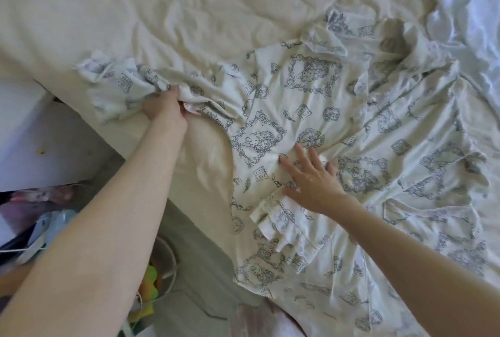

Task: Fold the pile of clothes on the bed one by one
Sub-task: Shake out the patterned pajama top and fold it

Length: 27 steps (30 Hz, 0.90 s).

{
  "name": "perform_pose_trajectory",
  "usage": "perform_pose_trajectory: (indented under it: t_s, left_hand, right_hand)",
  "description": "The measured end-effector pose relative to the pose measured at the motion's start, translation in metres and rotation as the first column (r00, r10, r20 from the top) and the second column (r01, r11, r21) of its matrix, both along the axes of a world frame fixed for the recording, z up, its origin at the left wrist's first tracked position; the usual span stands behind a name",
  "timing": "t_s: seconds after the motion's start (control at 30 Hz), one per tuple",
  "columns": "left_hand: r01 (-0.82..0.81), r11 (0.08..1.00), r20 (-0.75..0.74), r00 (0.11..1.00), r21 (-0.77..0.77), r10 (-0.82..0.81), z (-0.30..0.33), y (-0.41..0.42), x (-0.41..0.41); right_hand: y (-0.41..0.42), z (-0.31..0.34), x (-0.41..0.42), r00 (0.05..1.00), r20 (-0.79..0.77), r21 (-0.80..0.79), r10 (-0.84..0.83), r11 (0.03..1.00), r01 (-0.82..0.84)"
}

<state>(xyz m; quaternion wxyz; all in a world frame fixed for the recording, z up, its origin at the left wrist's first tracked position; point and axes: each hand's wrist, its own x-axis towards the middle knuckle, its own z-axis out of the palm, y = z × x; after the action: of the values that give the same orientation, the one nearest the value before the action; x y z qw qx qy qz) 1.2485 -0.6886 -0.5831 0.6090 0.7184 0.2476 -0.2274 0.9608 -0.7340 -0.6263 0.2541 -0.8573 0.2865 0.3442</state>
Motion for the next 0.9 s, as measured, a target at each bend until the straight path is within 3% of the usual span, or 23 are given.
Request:
perform_pose_trajectory:
  t_s: [0.07, 0.1, 0.13, 0.2, 0.23, 0.27, 0.3, 0.33, 0.4, 0.43, 0.53, 0.63, 0.7, 0.8, 0.83, 0.87, 0.9]
  left_hand:
    - [0.153, 0.971, 0.196, 0.962, 0.185, -0.189, 0.007, -0.005, -0.024]
    - [0.247, 0.938, 0.253, 0.918, 0.244, -0.307, 0.012, -0.006, -0.044]
    - [0.345, 0.894, 0.285, 0.861, 0.285, -0.422, 0.018, -0.005, -0.069]
    - [0.566, 0.754, 0.265, 0.711, 0.333, -0.651, 0.028, 0.004, -0.123]
    - [0.665, 0.669, 0.225, 0.633, 0.332, -0.741, 0.031, 0.011, -0.148]
    - [0.729, 0.602, 0.183, 0.576, 0.325, -0.796, 0.032, 0.018, -0.168]
    - [0.756, 0.563, 0.147, 0.548, 0.335, -0.823, 0.029, 0.025, -0.180]
    - [0.740, 0.561, 0.132, 0.556, 0.371, -0.821, 0.027, 0.028, -0.184]
    - [0.622, 0.634, 0.180, 0.634, 0.460, -0.752, 0.021, 0.030, -0.165]
    - [0.538, 0.674, 0.231, 0.669, 0.506, -0.707, 0.016, 0.030, -0.148]
    - [0.358, 0.644, 0.235, 0.724, 0.676, -0.649, -0.007, 0.024, -0.084]
    - [0.370, 0.716, 0.047, 0.871, 0.591, -0.489, -0.021, 0.013, -0.041]
    - [0.359, 0.755, 0.040, 0.891, 0.548, -0.453, -0.020, 0.003, -0.037]
    - [0.381, 0.748, 0.232, 0.788, 0.543, -0.570, 0.005, -0.008, -0.071]
    - [0.404, 0.738, 0.317, 0.715, 0.540, -0.623, 0.016, -0.011, -0.090]
    - [0.439, 0.713, 0.395, 0.615, 0.546, -0.682, 0.027, -0.014, -0.113]
    - [0.487, 0.673, 0.453, 0.501, 0.557, -0.737, 0.039, -0.016, -0.139]
  right_hand:
    - [-0.004, 0.005, -0.001, 0.995, 0.068, 0.063, -0.072, 0.996, 0.067]
    - [-0.006, 0.009, -0.002, 0.967, 0.140, 0.126, -0.212, 0.973, 0.195]
    - [-0.009, 0.014, -0.005, 0.877, 0.211, 0.218, -0.431, 0.896, 0.388]
    - [-0.012, 0.028, -0.014, 0.485, 0.255, 0.427, -0.836, 0.548, 0.720]
    - [-0.013, 0.034, -0.020, 0.305, 0.255, 0.480, -0.917, 0.394, 0.784]
    - [-0.012, 0.040, -0.027, 0.239, 0.274, 0.469, -0.932, 0.346, 0.812]
    - [-0.011, 0.042, -0.035, 0.284, 0.318, 0.404, -0.905, 0.400, 0.823]
    - [-0.010, 0.041, -0.042, 0.407, 0.364, 0.297, -0.838, 0.518, 0.802]
    - [-0.009, 0.034, -0.052, 0.706, 0.361, 0.043, -0.609, 0.767, 0.640]
    - [-0.010, 0.029, -0.055, 0.800, 0.305, -0.038, -0.517, 0.833, 0.552]
    - [-0.017, 0.015, -0.057, 0.897, 0.153, -0.099, -0.415, 0.896, 0.432]
    - [-0.022, 0.006, -0.057, 0.919, 0.101, -0.062, -0.381, 0.920, 0.388]
    - [-0.027, 0.004, -0.056, 0.911, 0.099, -0.021, -0.400, 0.914, 0.404]
    - [-0.038, 0.015, -0.055, 0.787, 0.179, 0.151, -0.590, 0.807, 0.570]
    - [-0.041, 0.023, -0.056, 0.675, 0.203, 0.257, -0.709, 0.704, 0.662]
    - [-0.045, 0.032, -0.059, 0.502, 0.188, 0.388, -0.844, 0.533, 0.752]
    - [-0.048, 0.042, -0.065, 0.274, 0.117, 0.523, -0.955, 0.294, 0.800]
